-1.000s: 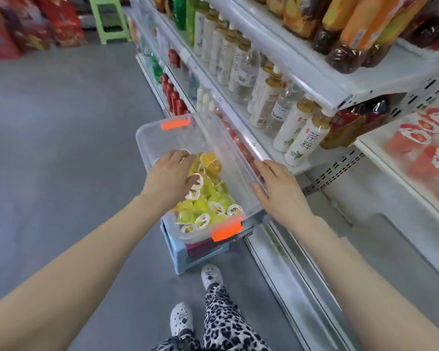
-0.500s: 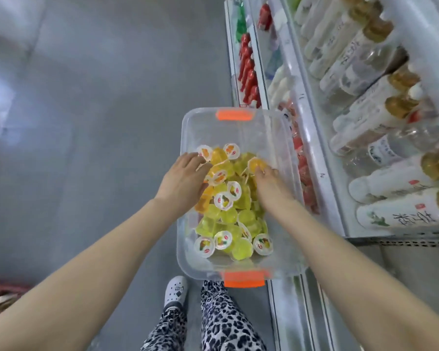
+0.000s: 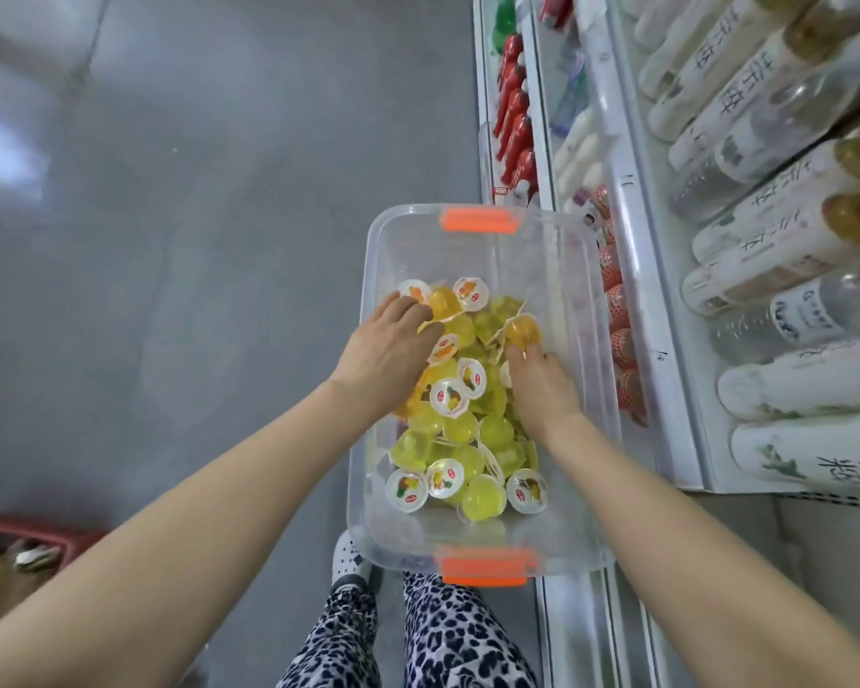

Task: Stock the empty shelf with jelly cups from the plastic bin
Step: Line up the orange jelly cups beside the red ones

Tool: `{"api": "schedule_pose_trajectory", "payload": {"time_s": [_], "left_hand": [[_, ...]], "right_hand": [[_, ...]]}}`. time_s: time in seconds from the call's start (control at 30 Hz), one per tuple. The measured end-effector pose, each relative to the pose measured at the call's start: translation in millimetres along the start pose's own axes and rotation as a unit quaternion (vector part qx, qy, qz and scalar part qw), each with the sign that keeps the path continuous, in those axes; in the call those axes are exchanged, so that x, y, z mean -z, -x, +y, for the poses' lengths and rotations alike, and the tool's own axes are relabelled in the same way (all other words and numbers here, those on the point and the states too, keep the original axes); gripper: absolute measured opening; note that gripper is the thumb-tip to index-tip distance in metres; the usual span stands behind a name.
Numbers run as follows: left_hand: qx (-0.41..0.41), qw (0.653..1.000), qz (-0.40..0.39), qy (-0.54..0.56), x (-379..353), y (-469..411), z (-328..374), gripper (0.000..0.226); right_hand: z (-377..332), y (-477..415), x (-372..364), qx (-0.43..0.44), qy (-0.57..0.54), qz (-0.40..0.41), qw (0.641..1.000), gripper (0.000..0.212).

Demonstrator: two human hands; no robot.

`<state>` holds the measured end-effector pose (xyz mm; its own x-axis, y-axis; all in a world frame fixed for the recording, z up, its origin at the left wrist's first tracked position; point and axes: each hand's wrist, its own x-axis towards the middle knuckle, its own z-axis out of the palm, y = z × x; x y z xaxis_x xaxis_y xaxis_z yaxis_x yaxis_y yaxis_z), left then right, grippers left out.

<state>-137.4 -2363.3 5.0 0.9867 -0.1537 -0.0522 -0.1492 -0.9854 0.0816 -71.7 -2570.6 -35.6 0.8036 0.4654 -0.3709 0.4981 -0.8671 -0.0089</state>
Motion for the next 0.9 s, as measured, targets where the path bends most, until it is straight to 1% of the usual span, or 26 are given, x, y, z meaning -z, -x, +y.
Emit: {"api": "schedule_pose_trajectory", "payload": {"time_s": [0.1,0.2,0.3,0.4,0.5,0.63,0.7,0.8,0.9], "left_hand": [[0.000,0.997,-0.081,-0.009,-3.6,-26.1,6.5,0.048],[-0.010,0.987,-0.160,-0.027,-13.9,-50.3,15.0,0.048],[-0.011,0.969,-0.238,-0.069,-26.8,-58.8,18.1,0.053],[-0.010,0.960,-0.262,-0.094,-35.1,-59.6,17.3,0.061],[-0.015,0.958,-0.263,-0.115,-37.0,-62.7,19.6,0.064],[-0.012,0.966,-0.239,-0.102,-35.3,-61.3,23.0,0.066],[0.009,0.976,-0.211,-0.061,-31.8,-57.5,22.0,0.062],[0.054,0.988,-0.142,0.037,-20.3,-47.8,21.3,0.061],[0.082,0.984,-0.081,0.134,1.4,-29.9,27.4,0.061]], "right_hand": [[-2.0,3.2,4.9,-0.014,-0.042,0.017,0.999,0.056],[-1.2,10.2,8.7,-0.010,-0.065,0.041,0.997,0.062],[3.5,17.6,10.5,-0.008,-0.090,0.063,0.994,0.060],[7.1,20.6,12.2,-0.012,-0.102,0.067,0.992,0.055],[9.0,22.0,14.1,-0.006,-0.112,0.072,0.991,0.053],[9.2,23.1,18.6,-0.001,-0.124,0.086,0.988,0.051],[9.1,26.5,22.4,-0.003,-0.135,0.101,0.986,0.053],[7.7,38.8,29.4,-0.008,-0.160,0.133,0.978,0.055],[5.3,62.3,40.3,-0.022,-0.191,0.182,0.964,0.053]]}}
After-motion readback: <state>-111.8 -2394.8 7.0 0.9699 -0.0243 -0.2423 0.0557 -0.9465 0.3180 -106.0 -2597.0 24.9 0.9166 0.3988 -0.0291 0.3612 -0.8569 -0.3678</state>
